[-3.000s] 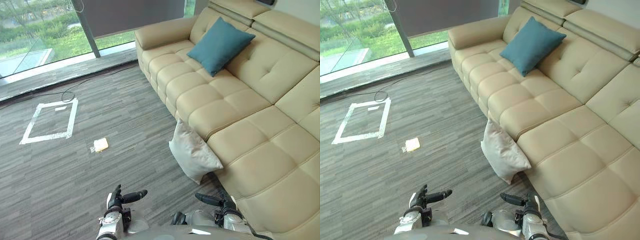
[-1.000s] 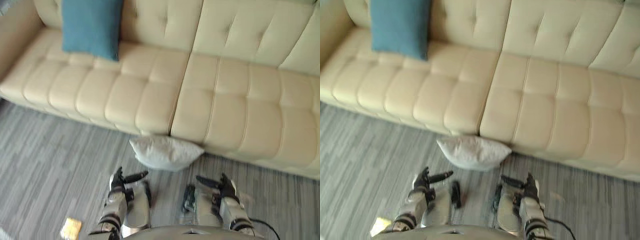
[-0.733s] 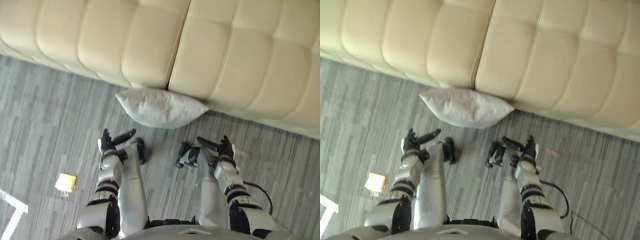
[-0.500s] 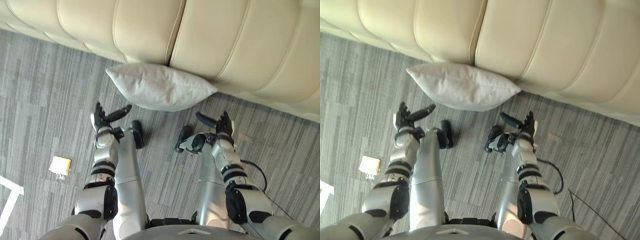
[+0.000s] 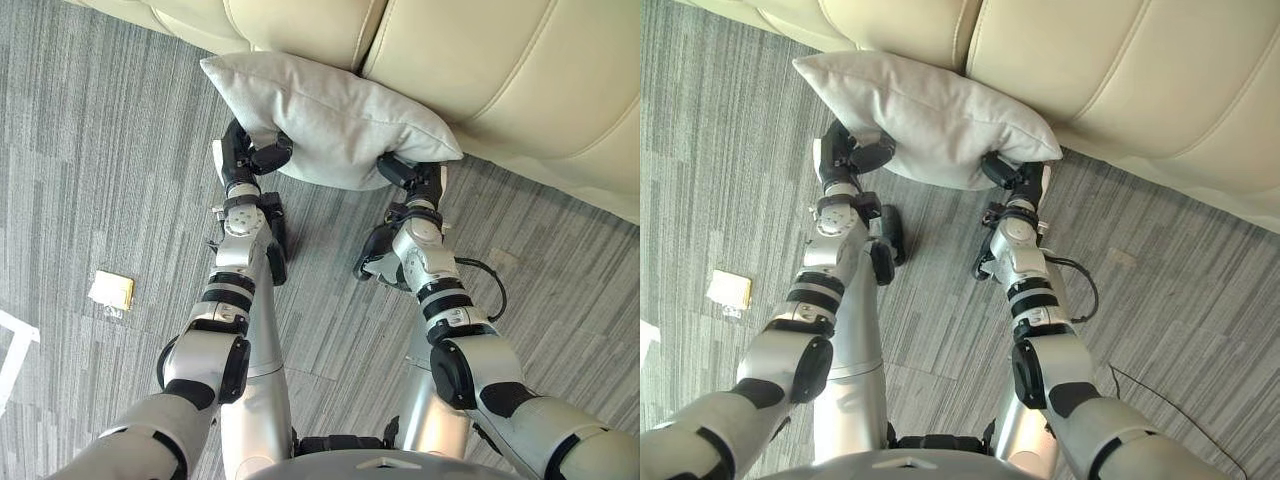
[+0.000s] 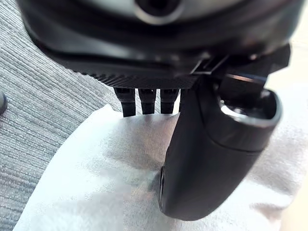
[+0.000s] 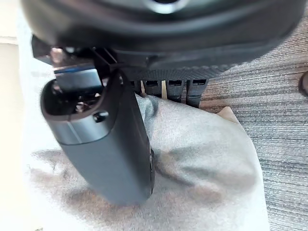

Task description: Pick up cushions and gather them together orderly.

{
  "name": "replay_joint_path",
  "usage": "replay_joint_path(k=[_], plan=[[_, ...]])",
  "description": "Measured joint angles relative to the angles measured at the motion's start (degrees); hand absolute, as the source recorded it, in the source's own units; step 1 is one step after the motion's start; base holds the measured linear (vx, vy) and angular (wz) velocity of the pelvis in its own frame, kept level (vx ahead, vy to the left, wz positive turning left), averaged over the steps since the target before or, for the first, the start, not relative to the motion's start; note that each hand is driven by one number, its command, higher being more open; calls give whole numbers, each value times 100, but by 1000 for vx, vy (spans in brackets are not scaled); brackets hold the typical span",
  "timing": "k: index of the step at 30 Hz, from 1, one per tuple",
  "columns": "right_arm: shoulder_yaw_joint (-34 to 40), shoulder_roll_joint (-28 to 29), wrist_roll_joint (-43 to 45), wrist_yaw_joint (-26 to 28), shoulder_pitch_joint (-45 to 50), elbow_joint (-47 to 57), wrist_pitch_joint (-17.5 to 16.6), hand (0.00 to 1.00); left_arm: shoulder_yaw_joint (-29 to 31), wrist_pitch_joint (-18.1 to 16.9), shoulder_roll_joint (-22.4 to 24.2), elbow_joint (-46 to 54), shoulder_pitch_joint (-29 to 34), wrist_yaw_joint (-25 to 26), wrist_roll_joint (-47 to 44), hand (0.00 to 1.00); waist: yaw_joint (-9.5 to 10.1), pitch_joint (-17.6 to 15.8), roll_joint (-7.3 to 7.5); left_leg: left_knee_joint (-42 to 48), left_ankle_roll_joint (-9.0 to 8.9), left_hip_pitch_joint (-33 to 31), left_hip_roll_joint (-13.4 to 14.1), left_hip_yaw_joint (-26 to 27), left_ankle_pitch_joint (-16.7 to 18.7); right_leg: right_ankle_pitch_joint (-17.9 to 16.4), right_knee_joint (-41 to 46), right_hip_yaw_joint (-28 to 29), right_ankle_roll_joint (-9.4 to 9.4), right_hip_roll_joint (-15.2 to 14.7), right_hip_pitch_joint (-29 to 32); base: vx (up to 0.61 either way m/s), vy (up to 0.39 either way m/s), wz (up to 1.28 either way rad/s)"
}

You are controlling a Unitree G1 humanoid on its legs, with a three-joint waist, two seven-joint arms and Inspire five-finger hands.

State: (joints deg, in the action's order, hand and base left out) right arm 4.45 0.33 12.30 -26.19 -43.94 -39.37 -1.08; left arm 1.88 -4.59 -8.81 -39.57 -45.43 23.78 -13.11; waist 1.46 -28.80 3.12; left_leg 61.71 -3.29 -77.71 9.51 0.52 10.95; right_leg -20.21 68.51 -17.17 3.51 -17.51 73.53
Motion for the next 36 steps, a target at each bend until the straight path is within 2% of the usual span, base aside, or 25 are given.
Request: replay_joint_path(k=[4,8,10,11,12,14,16,17,18,19,21,25,29,31,33,36], plan=[[-448,-76,28,-12,629,696,5,0,-342,39,-48,261,309,94,21,0,-10,14,5,-241,-45,407,20,0,-57,60,-249,-37,10,82,-397,9,7,-2],[-689,-62,14,-11,1688,1917,-35,0,-605,34,16,1132,1110,119,24,0,-22,70,14,-782,-70,1250,64,98,-151,201,-798,-70,-39,229,-1178,18,10,-10],[-724,-46,5,-2,2270,2502,-79,0,-815,22,64,1733,1650,120,24,0,-19,101,30,-1093,-79,1916,88,183,-163,276,-1167,-97,-61,328,-1814,41,24,-14],[-745,-41,4,2,2443,2606,-97,0,-864,17,103,1858,1813,115,27,0,-25,185,50,-1191,-80,2070,94,208,-161,279,-1276,-95,-92,353,-1958,73,42,-15],[-803,-40,-7,42,2992,2907,-223,0,-1037,0,209,2232,2298,115,27,0,-37,499,104,-1467,-92,2404,113,291,-166,325,-1577,-96,-165,416,-2251,81,37,-11],[-805,-41,-43,78,3307,3161,-260,0,-1129,-50,273,2485,2595,112,27,0,-43,510,118,-1643,-96,2801,139,348,-173,366,-1805,-92,-207,485,-2636,117,48,-18],[-869,-59,-105,238,3913,3533,-385,0,-1249,-132,372,2854,3192,87,25,0,-46,719,176,-2012,-106,3542,207,559,-157,485,-2267,-7,-238,628,-3271,153,46,-33],[-895,-71,-109,265,4007,3597,-394,0,-1253,-134,385,2924,3291,81,25,0,-45,751,177,-2068,-108,3660,218,593,-150,500,-2340,1,-246,655,-3374,158,28,-41],[-1029,-112,-168,357,4370,3860,-418,0,-1258,-178,407,3166,3685,65,24,0,-54,847,178,-2300,-118,4152,275,730,-119,563,-2643,61,-281,767,-3806,162,32,-31],[-1060,-122,-195,371,4446,3900,-423,0,-1259,-184,407,3210,3769,59,24,0,-59,888,177,-2350,-119,4244,284,756,-115,573,-2706,70,-293,787,-3888,157,31,-37],[-1220,-196,-332,510,4892,4052,-428,0,-1263,-240,403,3375,4273,-1,19,0,-40,1160,175,-2707,-152,4836,357,976,-90,651,-3124,187,-349,949,-4351,146,27,-41],[-1290,-330,-586,766,5223,4038,-428,0,-1264,-313,397,3454,4883,-127,-21,0,-22,1581,72,-3327,-174,5618,406,1309,-94,792,-3809,389,-418,1169,-4932,137,17,-37],[-1288,-609,-839,894,5202,3855,-429,0,-1270,-313,398,3455,5228,-310,-46,0,-50,1717,-33,-3501,-204,6153,331,1329,92,833,-3888,547,-398,1234,-5328,181,42,-35],[-1286,-657,-895,938,5163,3598,-428,0,-1280,-305,391,3455,5435,-399,-48,0,-63,1721,-39,-3471,-236,6531,308,1319,291,848,-3387,550,-429,1132,-5378,145,80,-42],[-1284,-663,-896,949,5163,3362,-427,0,-1334,-296,327,3455,5588,-447,-47,0,-154,1733,-38,-3413,-268,6825,274,1323,465,889,-2885,507,-495,1010,-5368,87,52,-16],[-1282,-686,-897,975,5149,3138,-427,0,-1336,-265,318,3455,5665,-502,-37,0,-184,1756,-40,-3505,-171,7045,190,1426,639,978,-2683,480,-628,852,-5377,74,62,-19]])
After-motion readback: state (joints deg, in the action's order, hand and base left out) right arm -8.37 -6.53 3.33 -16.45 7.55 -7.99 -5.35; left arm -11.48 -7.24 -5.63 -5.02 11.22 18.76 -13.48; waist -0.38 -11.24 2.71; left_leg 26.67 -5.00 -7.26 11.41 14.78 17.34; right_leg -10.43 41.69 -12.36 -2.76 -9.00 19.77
